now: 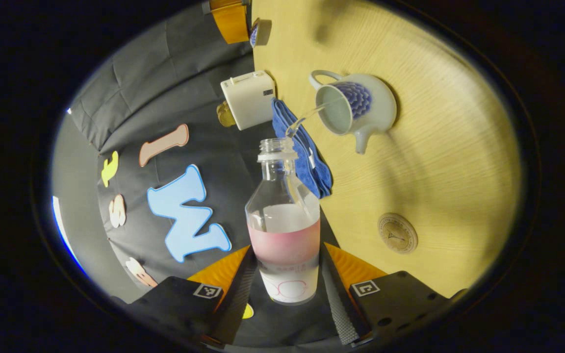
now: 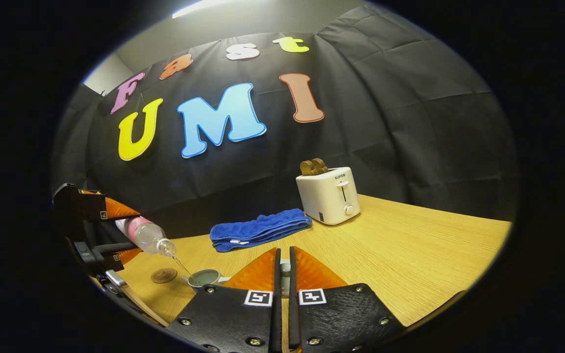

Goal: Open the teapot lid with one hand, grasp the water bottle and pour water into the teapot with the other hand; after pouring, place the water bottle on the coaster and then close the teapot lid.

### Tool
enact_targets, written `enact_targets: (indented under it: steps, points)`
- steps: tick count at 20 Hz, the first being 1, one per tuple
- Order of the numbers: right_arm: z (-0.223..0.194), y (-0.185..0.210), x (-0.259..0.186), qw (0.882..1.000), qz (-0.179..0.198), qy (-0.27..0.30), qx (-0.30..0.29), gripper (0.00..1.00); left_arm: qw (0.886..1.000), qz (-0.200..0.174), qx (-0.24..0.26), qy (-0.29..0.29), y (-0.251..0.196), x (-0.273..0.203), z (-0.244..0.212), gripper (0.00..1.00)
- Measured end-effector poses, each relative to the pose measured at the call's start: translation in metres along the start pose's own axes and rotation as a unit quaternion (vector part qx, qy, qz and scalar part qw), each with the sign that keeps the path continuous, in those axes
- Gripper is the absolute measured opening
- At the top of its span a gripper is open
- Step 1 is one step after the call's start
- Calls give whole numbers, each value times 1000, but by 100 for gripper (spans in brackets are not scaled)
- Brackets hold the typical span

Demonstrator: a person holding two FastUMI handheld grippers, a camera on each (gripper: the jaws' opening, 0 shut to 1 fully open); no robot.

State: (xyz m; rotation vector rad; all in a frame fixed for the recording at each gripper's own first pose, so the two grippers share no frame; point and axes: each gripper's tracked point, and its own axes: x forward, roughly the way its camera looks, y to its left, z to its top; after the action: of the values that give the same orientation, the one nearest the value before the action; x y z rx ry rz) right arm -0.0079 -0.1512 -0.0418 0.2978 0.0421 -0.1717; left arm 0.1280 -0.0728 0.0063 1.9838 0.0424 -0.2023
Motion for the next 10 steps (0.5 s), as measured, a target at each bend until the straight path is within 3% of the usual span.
enact_targets:
  steps: [10]
  points:
    - [0, -2, 1, 1000, -1, 2, 3, 5, 1000, 10, 24, 9, 17, 9, -11, 87]
